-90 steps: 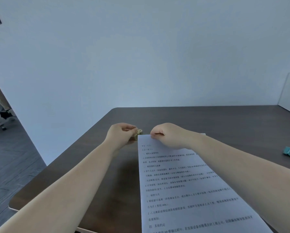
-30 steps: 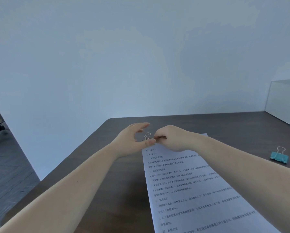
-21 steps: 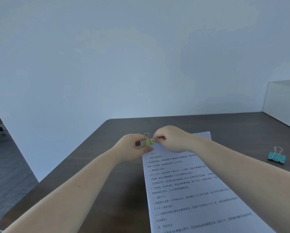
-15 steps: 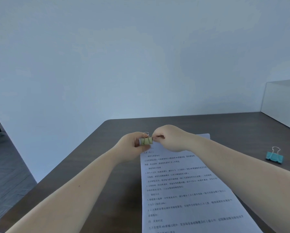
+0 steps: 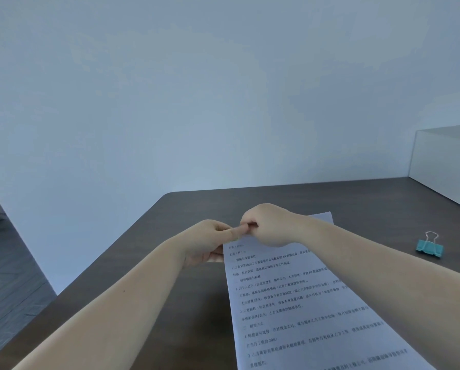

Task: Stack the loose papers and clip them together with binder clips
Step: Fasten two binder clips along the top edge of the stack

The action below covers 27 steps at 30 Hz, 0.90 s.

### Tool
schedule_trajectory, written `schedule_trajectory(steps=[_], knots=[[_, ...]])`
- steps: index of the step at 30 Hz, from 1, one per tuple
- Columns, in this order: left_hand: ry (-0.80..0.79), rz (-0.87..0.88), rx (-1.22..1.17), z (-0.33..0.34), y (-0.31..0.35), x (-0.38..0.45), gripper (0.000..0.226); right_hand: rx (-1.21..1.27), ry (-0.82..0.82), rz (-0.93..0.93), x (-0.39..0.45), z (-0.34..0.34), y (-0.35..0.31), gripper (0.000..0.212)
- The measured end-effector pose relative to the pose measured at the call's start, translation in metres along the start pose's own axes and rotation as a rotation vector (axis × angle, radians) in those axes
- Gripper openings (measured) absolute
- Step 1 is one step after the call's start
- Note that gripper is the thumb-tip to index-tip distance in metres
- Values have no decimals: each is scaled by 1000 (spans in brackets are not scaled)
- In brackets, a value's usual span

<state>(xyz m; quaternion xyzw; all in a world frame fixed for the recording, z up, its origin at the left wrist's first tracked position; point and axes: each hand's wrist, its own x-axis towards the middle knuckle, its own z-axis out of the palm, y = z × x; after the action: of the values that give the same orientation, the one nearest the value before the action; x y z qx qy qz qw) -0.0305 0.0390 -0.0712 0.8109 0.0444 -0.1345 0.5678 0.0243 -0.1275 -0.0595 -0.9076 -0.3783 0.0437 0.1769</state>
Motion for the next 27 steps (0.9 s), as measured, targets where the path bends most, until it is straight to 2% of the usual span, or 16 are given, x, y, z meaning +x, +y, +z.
schedule_trajectory(steps=[3,8,11,18,22,25,27], knots=[[18,53,26,2,-1,2,6,0,-11,-17,-1,-1,0,26],[48,99,12,7,0,4,8,-24,-16,-20,-10,-10,8,27],[46,96,-14,6,2,3,5,-34,-55,46,-27,-25,32,33],[70,86,9,3,9,6,8,6,-33,225,-84,-56,95,24],[63,57,199,14,22,12,13,48,-49,259,-100,-58,107,22],[113,105,561,33,41,18,24,103,-17,266,-104,-61,109,23],[159,173,721,51,55,26,33,127,-7,275,-105,-62,111,22]])
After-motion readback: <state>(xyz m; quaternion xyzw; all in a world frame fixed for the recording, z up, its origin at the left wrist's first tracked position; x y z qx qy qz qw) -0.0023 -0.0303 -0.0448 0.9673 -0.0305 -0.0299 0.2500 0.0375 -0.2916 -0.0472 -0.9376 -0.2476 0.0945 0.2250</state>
